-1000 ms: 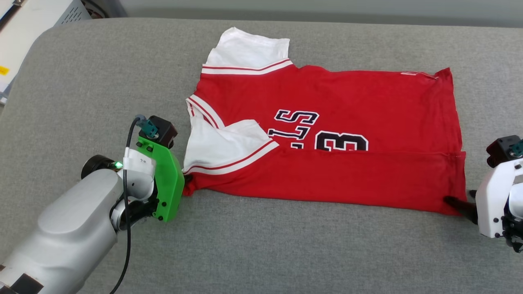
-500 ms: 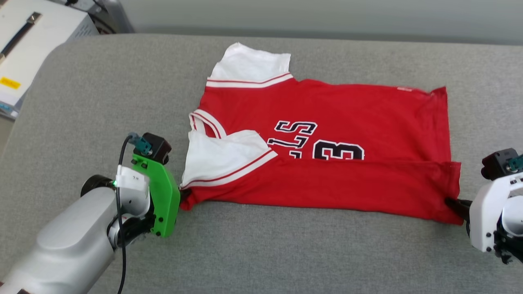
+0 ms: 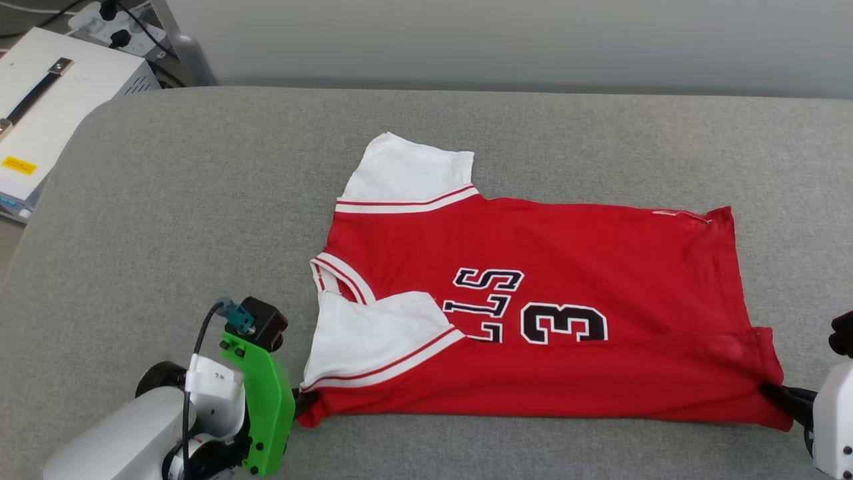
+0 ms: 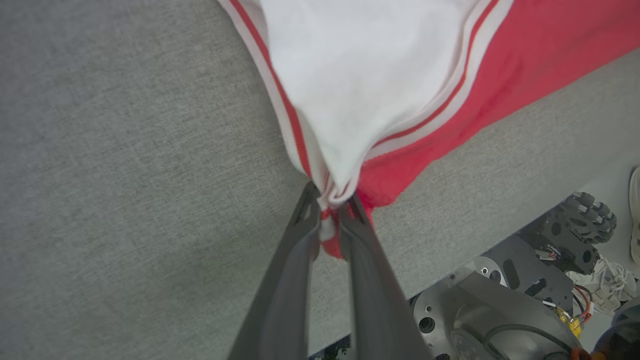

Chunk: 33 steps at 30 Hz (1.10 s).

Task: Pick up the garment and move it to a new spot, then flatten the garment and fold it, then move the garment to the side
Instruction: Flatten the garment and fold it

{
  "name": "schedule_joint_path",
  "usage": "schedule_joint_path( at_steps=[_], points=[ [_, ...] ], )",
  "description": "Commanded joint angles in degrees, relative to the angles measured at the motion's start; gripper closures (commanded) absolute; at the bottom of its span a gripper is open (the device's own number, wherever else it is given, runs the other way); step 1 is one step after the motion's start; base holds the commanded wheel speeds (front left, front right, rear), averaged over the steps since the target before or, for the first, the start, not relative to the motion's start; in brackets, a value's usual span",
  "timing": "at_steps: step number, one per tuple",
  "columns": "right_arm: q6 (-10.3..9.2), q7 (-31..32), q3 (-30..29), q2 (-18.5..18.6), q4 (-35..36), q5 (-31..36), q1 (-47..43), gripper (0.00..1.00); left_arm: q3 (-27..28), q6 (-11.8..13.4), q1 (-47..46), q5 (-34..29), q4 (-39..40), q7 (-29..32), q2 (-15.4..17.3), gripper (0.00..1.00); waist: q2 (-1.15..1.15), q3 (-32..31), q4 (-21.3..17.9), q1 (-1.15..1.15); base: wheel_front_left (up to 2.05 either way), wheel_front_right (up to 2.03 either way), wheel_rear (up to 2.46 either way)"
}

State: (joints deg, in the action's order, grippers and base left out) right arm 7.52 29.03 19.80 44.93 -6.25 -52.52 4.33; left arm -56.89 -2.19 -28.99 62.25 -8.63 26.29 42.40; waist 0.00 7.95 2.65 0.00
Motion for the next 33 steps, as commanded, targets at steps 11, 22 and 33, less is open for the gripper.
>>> schedule_joint_path(
  at_steps=[11,22,33],
  points=[
    [-0.03,1.8,-1.0,-6.0,-6.5,3.5,1.1,0.70,-0.1,0.4,1.1,-0.8,-7.6,-3.1,-2.8,0.15,0.00,3.5,0.2,0.00,0.00,0.00,0.00],
    [-0.03,-14.5,-11.2,-9.8,-2.9,10.4,2.8,0.00,5.4,0.8,-3.6,-1.9,-5.3,-8.7,2.1,0.00,0.00,-0.1,0.1,0.00,0.00,0.00,0.00],
    [-0.03,-32.5,-21.2,-23.9,4.1,24.6,8.5,0.00,12.2,4.1,-20.5,-9.5,-5.9,-17.2,-0.7,0.00,0.00,7.5,-3.4,0.00,0.00,0.00,0.00]
  ],
)
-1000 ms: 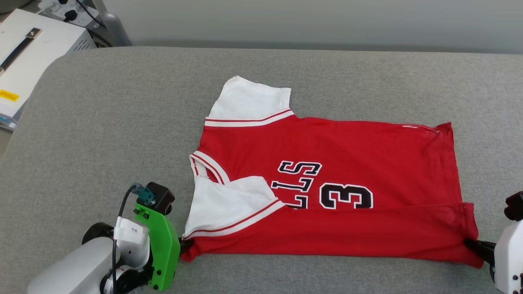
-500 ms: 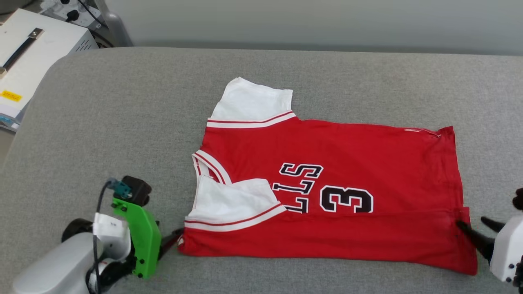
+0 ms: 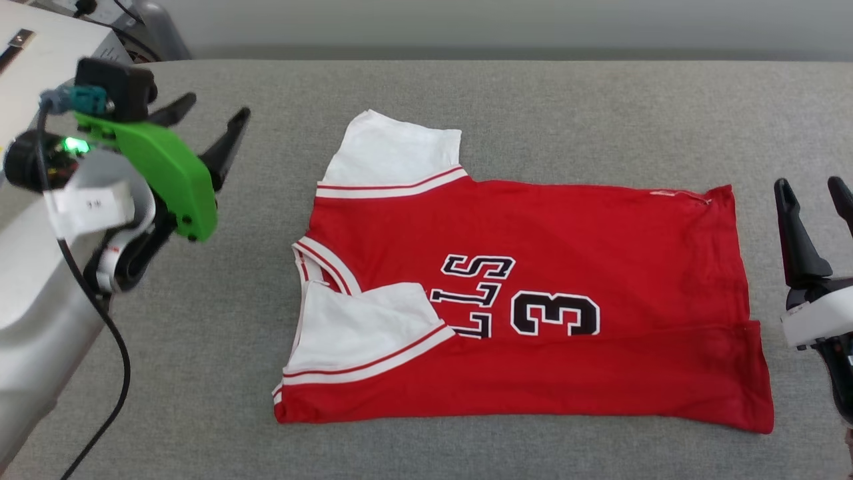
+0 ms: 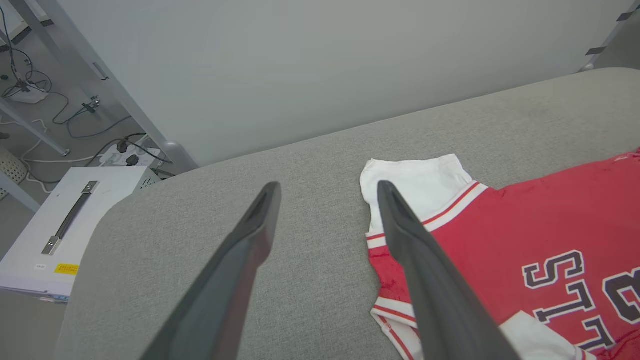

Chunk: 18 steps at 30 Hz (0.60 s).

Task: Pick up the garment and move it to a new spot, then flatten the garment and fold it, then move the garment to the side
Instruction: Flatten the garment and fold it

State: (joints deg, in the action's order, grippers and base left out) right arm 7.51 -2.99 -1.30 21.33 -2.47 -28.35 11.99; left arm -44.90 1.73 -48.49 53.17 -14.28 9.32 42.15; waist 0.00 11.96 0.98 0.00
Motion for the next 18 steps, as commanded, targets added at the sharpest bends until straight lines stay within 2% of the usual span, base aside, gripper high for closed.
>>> schedule_joint_path(
  at_steps=[1,8,9,10,11,18],
  points=[
    [-0.02,-1.6,-0.3,-1.3,0.9,1.1,1.2,0.00,0.8,-0.1,-3.0,-0.3,-1.1,-0.4,-1.4,0.00,0.00,4.7,-2.2,0.00,0.00,0.00,0.00],
    [-0.02,-4.8,1.3,-4.3,3.6,4.3,4.0,0.00,0.6,-3.0,-17.5,-3.1,-8.4,3.4,-5.4,0.00,0.00,13.3,-5.5,0.00,0.00,0.00,0.00],
    [-0.02,-5.2,1.7,-4.4,4.0,4.4,4.7,0.00,0.0,-3.7,-19.7,-3.3,-9.9,5.3,-6.0,0.00,0.00,14.5,-6.1,0.00,0.00,0.00,0.00],
    [-0.02,-4.8,3.0,-4.2,4.2,4.3,6.1,0.00,-1.4,-5.5,-24.7,-2.4,-13.8,11.9,-7.8,0.00,0.00,17.1,-7.5,0.00,0.00,0.00,0.00],
    [-0.02,-4.8,3.3,-4.0,4.3,4.1,6.5,0.00,-2.1,-6.1,-26.5,-2.2,-15.1,14.7,-8.4,0.00,0.00,18.0,-7.9,0.00,0.00,0.00,0.00],
    [-0.02,-5.3,5.1,-3.2,4.8,3.6,9.1,0.00,-6.1,-8.1,-34.2,0.2,-21.3,31.1,-10.7,0.00,0.00,22.3,-10.2,0.00,0.00,0.00,0.00]
  ],
)
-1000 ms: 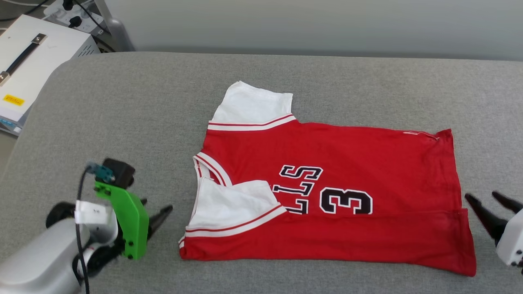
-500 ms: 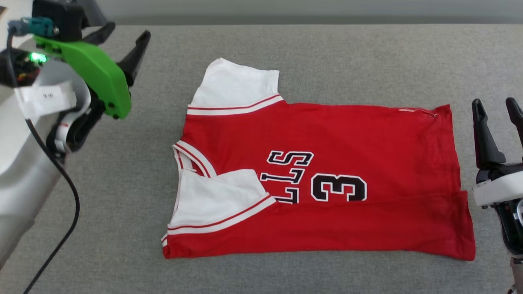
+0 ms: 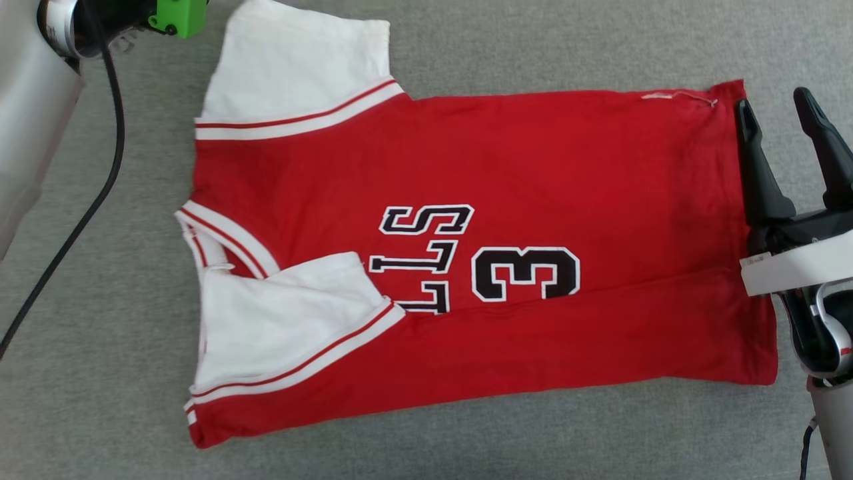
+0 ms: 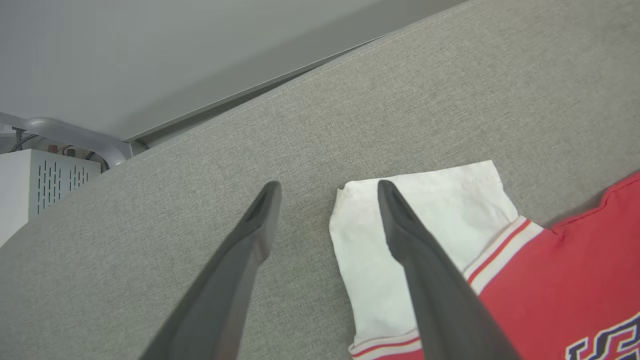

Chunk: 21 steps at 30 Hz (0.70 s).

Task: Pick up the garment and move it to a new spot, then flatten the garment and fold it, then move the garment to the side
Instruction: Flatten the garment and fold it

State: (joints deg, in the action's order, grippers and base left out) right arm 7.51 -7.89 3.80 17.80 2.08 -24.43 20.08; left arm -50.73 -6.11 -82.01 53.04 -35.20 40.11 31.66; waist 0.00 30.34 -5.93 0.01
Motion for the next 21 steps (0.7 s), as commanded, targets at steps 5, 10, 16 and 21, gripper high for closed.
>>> schedule_joint_path(
  at_steps=[5,10,16,21],
  points=[
    [-0.02,-0.7,1.2,0.9,-0.3,-1.0,2.7,0.00,-3.9,-0.9,-2.1,0.2,-3.1,8.4,0.1,0.00,0.00,5.5,-4.6,-0.01,0.00,0.00,0.00],
    [-0.02,-1.2,1.8,1.0,-1.5,-1.7,3.5,0.00,-5.7,-1.1,-0.7,0.5,-5.1,9.5,0.1,0.00,0.00,6.2,-5.2,-0.01,0.00,0.00,0.00],
    [-0.02,-1.7,1.6,2.4,-2.5,-2.5,4.0,0.00,-8.3,-1.3,1.8,1.0,-5.7,10.0,1.1,1.00,0.00,4.5,-4.6,-0.01,0.00,0.00,0.00],
    [-0.02,0.3,1.1,5.7,-1.7,-1.5,6.1,0.00,-7.6,-1.3,2.6,1.5,-4.5,4.4,1.6,1.00,0.00,1.4,-3.1,-0.01,0.00,0.00,0.00]
  ],
)
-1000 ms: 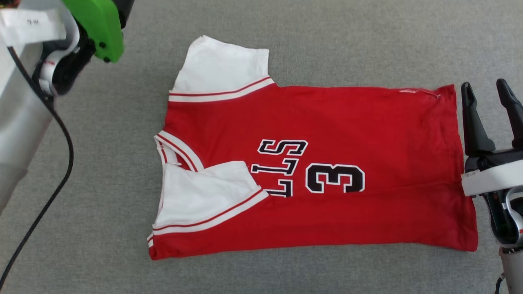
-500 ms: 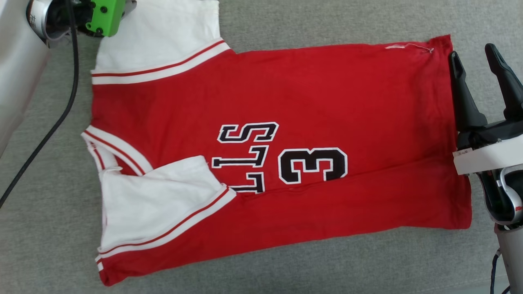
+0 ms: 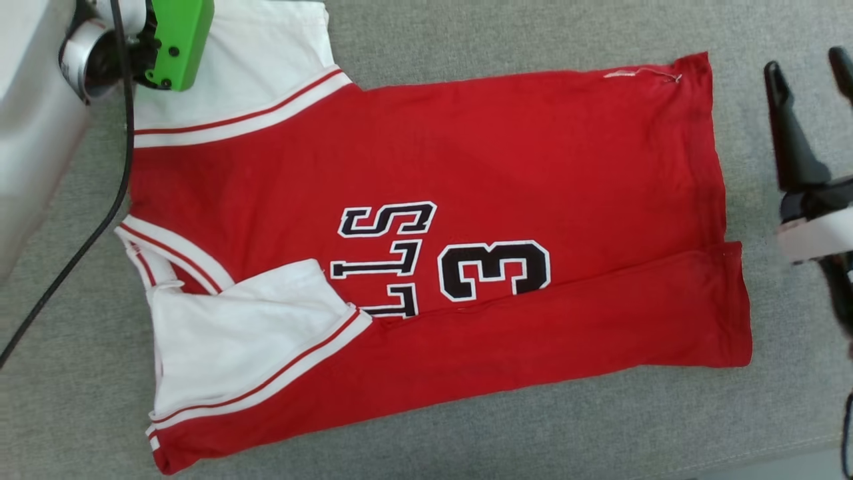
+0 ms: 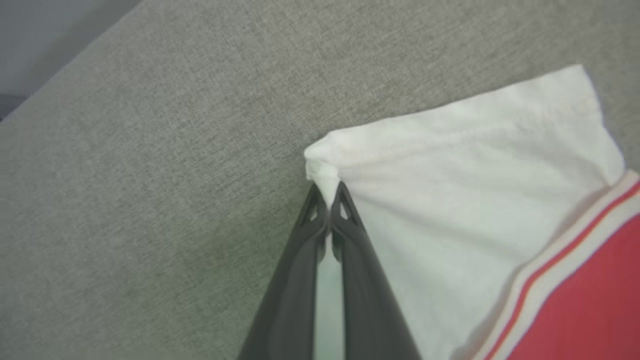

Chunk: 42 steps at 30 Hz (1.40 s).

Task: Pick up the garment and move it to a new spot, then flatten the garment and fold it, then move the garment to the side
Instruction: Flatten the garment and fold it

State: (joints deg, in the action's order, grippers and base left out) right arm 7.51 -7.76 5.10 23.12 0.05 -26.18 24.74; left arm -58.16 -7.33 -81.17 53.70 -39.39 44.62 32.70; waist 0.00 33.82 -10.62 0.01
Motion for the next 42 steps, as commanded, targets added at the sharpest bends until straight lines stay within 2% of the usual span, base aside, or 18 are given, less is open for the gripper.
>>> schedule_joint_path(
  at_steps=[1,4,11,15,17,21,29,32,33,34,42],
  points=[
    [-0.02,1.4,-0.2,1.4,0.3,0.4,2.3,0.00,0.2,-0.1,2.2,1.3,-0.2,-1.5,0.4,1.00,0.00,-2.9,2.1,-0.01,0.00,0.00,0.00],
    [-0.02,6.2,0.2,4.0,-0.2,-0.4,5.1,0.00,0.0,-0.1,3.2,1.5,1.1,-4.2,0.3,1.00,0.00,-4.9,3.6,-0.01,0.00,0.00,0.00],
    [-0.02,25.3,7.2,12.8,-5.1,-6.1,12.8,0.00,-1.6,-0.1,5.2,1.6,6.3,-9.8,-0.2,1.00,0.00,-7.7,7.2,-0.01,0.00,0.00,0.00],
    [-0.02,36.5,11.4,16.0,-9.6,-11.4,16.4,0.00,-2.5,-0.1,5.6,1.4,8.7,-11.9,-0.6,1.00,0.00,-7.9,8.9,-0.01,0.00,0.00,0.00],
    [-0.02,40.1,13.2,17.1,-11.6,-12.6,17.8,0.00,-2.8,-0.1,5.5,1.2,9.5,-12.7,-0.9,1.00,0.00,-7.6,9.6,-0.01,0.00,0.00,0.00],
    [-0.02,43.7,16.7,17.5,-15.5,-14.1,20.0,0.00,-3.4,-0.1,5.0,1.0,10.7,-13.6,-1.5,1.00,0.00,-6.6,10.7,-0.01,0.00,0.00,0.00],
    [-0.02,47.3,23.4,15.5,-22.5,-18.2,20.1,0.00,-4.2,-0.1,4.1,0.6,11.6,-15.2,-2.3,1.00,0.00,-4.6,12.2,-0.01,0.00,0.00,0.00],
    [-0.02,45.8,25.6,15.5,-23.4,-19.0,19.9,0.00,-4.6,-0.2,4.3,0.9,11.3,-15.7,-2.3,1.00,0.00,-4.7,12.0,-0.01,0.00,0.00,0.00],
    [-0.02,44.1,26.1,15.4,-23.7,-18.9,20.1,0.60,-4.7,-0.2,4.4,1.0,11.1,-16.0,-2.2,1.00,0.00,-5.0,11.8,-0.01,0.00,0.00,0.00],
    [-0.02,42.5,26.4,15.4,-24.0,-18.8,20.2,1.00,-4.9,-0.2,4.6,1.1,10.9,-16.2,-2.2,1.00,0.00,-5.3,11.7,-0.01,0.00,0.00,0.00],
    [-0.02,28.9,27.6,14.8,-26.1,-19.1,20.7,1.00,-6.1,-0.2,8.5,2.1,10.7,-21.1,-0.5,1.00,0.00,-11.4,10.4,-0.01,0.00,0.00,0.00]
  ],
)
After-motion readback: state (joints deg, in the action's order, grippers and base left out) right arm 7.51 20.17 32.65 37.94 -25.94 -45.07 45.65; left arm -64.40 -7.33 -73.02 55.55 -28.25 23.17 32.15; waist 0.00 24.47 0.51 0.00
